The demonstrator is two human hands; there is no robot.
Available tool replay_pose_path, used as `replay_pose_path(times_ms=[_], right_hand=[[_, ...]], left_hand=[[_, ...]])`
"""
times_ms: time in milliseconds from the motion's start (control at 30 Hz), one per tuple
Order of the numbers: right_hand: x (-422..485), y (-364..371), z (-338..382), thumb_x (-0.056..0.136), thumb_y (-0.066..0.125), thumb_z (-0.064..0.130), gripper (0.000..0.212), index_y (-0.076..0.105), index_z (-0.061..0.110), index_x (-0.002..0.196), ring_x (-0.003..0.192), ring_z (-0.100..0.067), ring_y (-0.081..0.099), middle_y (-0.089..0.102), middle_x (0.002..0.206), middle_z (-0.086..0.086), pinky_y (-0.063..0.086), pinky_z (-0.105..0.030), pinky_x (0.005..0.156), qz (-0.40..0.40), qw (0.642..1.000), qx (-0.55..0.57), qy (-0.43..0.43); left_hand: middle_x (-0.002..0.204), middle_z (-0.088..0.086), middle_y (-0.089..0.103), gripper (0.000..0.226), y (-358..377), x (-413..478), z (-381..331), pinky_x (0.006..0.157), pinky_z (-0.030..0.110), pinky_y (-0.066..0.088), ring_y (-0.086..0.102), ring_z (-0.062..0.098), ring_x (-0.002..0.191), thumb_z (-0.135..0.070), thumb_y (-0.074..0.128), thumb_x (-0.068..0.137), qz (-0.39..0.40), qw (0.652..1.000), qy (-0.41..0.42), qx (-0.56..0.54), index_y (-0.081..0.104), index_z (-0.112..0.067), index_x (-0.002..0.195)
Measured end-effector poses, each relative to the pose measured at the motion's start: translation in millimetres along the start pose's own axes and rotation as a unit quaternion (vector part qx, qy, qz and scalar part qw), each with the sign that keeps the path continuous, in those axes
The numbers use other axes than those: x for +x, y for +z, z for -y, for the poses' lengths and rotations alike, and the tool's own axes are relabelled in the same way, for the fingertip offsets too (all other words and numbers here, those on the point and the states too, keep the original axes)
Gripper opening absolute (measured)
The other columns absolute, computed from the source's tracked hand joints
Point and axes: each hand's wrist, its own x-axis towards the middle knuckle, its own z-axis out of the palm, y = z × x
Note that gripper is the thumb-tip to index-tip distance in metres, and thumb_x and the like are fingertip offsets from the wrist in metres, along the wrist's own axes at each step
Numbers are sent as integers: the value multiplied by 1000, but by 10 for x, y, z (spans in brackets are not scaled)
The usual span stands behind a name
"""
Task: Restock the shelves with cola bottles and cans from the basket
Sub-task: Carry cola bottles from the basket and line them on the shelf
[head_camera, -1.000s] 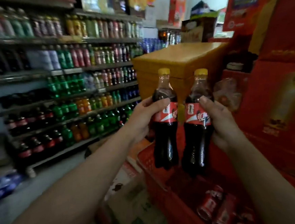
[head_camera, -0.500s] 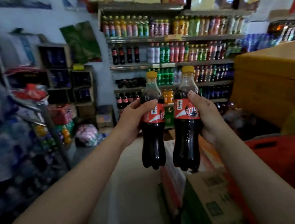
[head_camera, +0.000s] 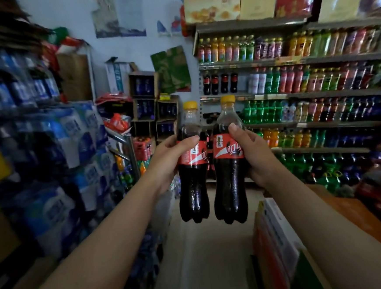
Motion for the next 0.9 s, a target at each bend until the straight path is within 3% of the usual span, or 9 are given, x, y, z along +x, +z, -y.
replay_pose_path(times_ms=[233, 433, 533, 800, 900], right_hand=[[87, -28, -50, 74, 68, 39, 44, 64, 12, 108, 82, -21, 71, 73, 94, -8, 59, -35, 76, 6, 1000, -18, -10], [252, -154, -220, 87, 62, 28, 15, 63, 13, 93, 65, -12, 70, 72, 72, 2, 56, -24, 58, -25, 999, -8, -19], [377, -222, -309, 88, 61, 26, 12, 63, 15, 93, 65, -11, 71, 73, 71, 3, 55, -22, 55, -52, 999, -10, -13], [1121, -646, -639, 83, 65, 30, 20, 64, 15, 98, 76, -18, 72, 73, 81, -1, 59, -32, 70, -78, 997, -4, -10], [1587, -901, -740, 84, 65, 30, 22, 63, 14, 99, 75, -18, 72, 73, 80, 0, 58, -30, 68, -82, 997, -1, -7]], left_hand=[[106, 6, 74, 46, -72, 43, 71, 85, 36, 55, 71, 24, 98, -33, 76, 65, 16, 1000, -11, 6, 67, -20, 108], [107, 7, 73, 51, -240, 288, 204, 88, 40, 53, 69, 27, 101, -36, 78, 60, 14, 1000, -16, 1, 69, -21, 108], [108, 8, 72, 53, -290, 491, 309, 88, 40, 53, 68, 28, 102, -37, 77, 59, 16, 999, -28, 3, 68, -20, 108], [106, 8, 72, 45, -174, 1447, 776, 88, 37, 54, 68, 24, 99, -30, 74, 66, 33, 998, -47, -7, 69, -15, 108], [107, 9, 72, 48, -123, 1965, 994, 90, 38, 53, 68, 26, 102, -31, 75, 65, 23, 998, -51, -3, 69, -15, 109]])
